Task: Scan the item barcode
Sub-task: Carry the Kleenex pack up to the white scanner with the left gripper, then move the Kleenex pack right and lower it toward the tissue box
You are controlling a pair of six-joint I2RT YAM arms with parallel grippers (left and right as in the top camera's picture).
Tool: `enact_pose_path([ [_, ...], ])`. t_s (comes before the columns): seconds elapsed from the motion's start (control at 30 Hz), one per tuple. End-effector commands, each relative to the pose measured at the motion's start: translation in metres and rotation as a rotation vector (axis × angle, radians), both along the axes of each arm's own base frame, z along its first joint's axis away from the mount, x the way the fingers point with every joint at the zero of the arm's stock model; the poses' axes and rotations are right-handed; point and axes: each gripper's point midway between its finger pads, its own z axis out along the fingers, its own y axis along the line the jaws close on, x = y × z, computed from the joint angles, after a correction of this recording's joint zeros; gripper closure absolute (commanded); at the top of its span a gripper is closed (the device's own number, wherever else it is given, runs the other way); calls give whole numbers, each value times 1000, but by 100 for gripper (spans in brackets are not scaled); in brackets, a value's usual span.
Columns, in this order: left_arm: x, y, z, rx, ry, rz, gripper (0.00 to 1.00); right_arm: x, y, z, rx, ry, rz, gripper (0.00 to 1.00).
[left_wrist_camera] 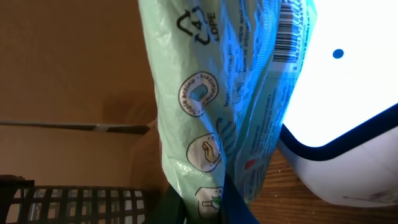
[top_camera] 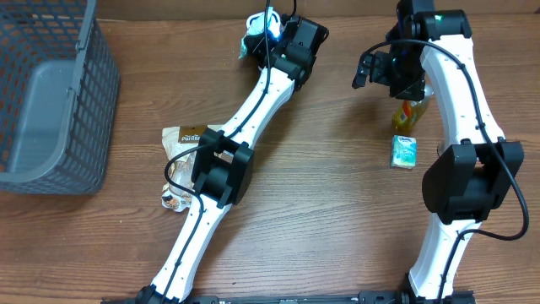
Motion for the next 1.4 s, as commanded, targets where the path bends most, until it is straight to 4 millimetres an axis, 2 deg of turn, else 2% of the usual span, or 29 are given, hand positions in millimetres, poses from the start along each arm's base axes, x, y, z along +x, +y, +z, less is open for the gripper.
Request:
enact_pose_path([
  [0.0, -5, -9, -44, 7, 95, -42, 96, 5, 1, 15, 6, -48, 8, 0],
  [0.13, -3, -11, -26, -19, 65, -44, 96, 5, 1, 15, 6, -48, 8, 0],
  [0.33, -7, -26, 36, -192, 31, -126, 96, 5, 1, 15, 6, -48, 8, 0],
  [0.4, -27, -46, 61, -392, 100, -210, 96, 5, 1, 15, 6, -48, 8, 0],
  [0.57, -77, -67, 85, -704, 236, -216, 96, 5, 1, 15, 6, -48, 8, 0],
  [0.67, -111, -74, 80, -829, 368, -171, 96, 5, 1, 15, 6, -48, 8, 0],
  [0.7, -132, -77, 71, -897, 453, -109, 96, 5, 1, 15, 6, -48, 8, 0],
  [0.8, -156, -77, 54, -950, 559, -8, 96, 5, 1, 15, 6, -48, 8, 0],
  [0.93, -178, -77, 39, -980, 658, 78, 96, 5, 1, 15, 6, -48, 8, 0],
  [1.1, -209, -99, 16, -1098, 847, 118, 96, 5, 1, 15, 6, -48, 8, 0],
  [1.37, -249, -121, -19, -1215, 1086, 184, 96, 5, 1, 15, 6, -48, 8, 0],
])
